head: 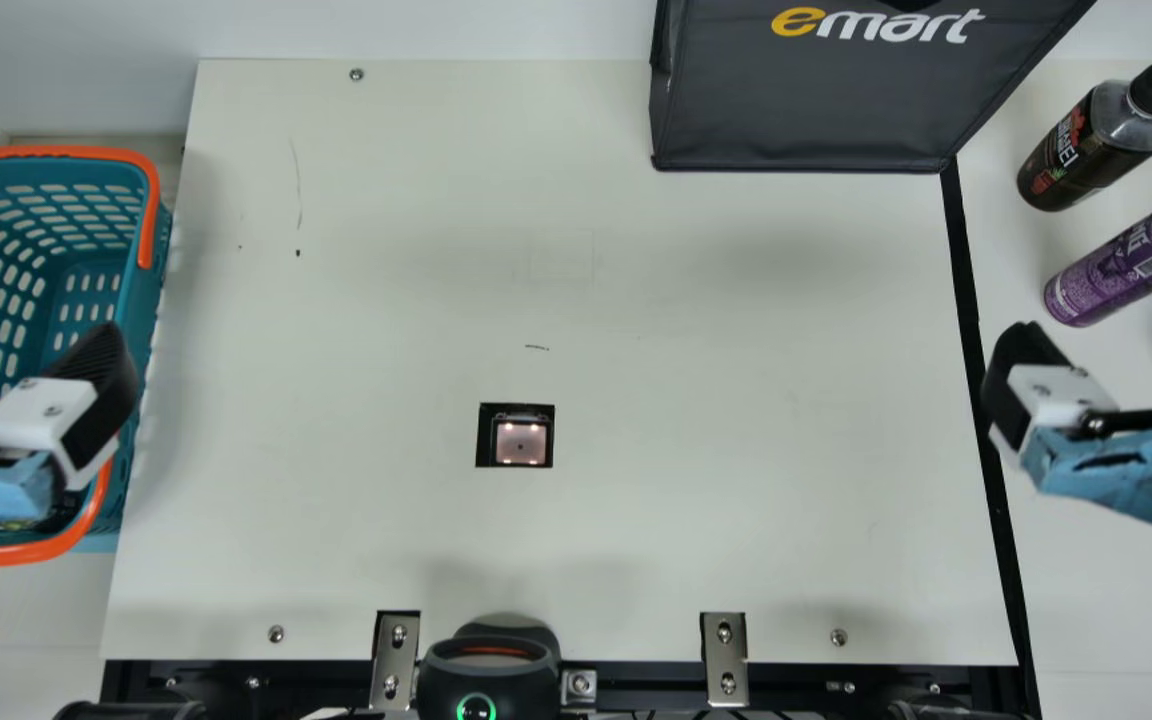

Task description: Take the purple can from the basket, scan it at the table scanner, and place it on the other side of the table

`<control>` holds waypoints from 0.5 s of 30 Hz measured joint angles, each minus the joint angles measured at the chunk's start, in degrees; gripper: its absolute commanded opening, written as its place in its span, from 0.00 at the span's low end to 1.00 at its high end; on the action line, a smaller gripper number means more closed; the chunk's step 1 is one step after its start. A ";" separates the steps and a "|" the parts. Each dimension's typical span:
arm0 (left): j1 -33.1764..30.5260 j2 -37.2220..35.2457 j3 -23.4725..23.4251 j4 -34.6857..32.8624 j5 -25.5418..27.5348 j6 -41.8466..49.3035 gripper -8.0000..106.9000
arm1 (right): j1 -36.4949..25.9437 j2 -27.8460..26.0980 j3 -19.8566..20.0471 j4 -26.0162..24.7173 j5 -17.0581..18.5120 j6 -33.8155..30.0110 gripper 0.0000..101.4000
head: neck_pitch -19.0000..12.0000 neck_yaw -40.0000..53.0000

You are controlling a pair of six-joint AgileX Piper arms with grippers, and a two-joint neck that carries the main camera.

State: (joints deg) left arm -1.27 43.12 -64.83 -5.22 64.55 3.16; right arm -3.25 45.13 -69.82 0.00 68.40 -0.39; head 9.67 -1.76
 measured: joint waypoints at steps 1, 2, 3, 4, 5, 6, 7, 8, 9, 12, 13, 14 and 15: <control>-0.13 0.10 -0.92 0.83 1.14 -0.88 0.85 | 1.03 -0.77 0.00 -0.31 0.44 0.39 0.94 | -0.09 0.00; -0.13 0.09 -1.83 1.66 2.11 -1.54 0.85 | 1.88 -1.39 0.00 -0.71 0.97 0.39 0.94 | 0.00 0.00; -0.25 0.09 -2.71 2.34 2.91 -2.00 0.85 | 2.87 -2.09 0.00 -0.87 1.30 0.39 0.94 | -0.09 0.00; -0.25 0.09 -3.53 3.23 4.00 -2.74 0.85 | 3.59 -2.55 0.00 -0.87 1.35 0.39 0.94 | 0.00 0.00; -0.25 0.09 -4.03 3.69 4.56 -3.16 0.85 | 3.84 -2.67 0.00 -0.87 1.45 0.39 0.94 | 0.00 0.00; -0.25 0.09 -4.14 3.66 4.93 -3.16 0.85 | 3.93 -2.74 0.00 -0.87 1.50 0.39 0.94 | -0.09 0.09; -0.25 0.09 -4.14 3.66 4.93 -3.16 0.85 | 3.93 -2.80 0.00 -0.87 1.50 0.39 0.94 | -0.09 0.00; -0.25 0.09 -4.14 3.66 5.02 -3.16 0.85 | 3.93 -2.80 0.00 -0.87 1.56 0.39 0.94 | 0.00 0.00; -0.25 0.09 -4.14 3.66 4.91 -3.16 0.85 | 3.93 -2.80 0.00 -0.87 1.56 0.39 0.94 | 0.00 0.09; -0.25 0.09 -4.14 3.66 5.04 -3.16 0.85 | 3.93 -2.92 0.00 -0.87 1.56 0.39 0.94 | -0.09 0.00; -0.25 0.09 -4.14 3.66 5.04 -3.16 0.85 | 3.93 -2.92 0.00 -0.87 1.61 0.39 0.94 | -0.09 0.00; -0.25 0.09 -4.14 3.66 5.04 -3.16 0.85 | 3.93 -2.92 0.00 -0.87 1.61 0.39 0.94 | -0.09 0.09; -0.25 0.09 -4.14 3.66 5.04 -3.16 0.85 | 3.93 -2.92 0.00 -0.87 1.61 0.39 0.94 | -0.09 0.00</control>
State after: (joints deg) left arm -1.52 43.22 -68.97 -1.56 69.59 0.00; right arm 0.69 42.21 -69.82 -0.87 70.02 0.00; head 9.58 -1.76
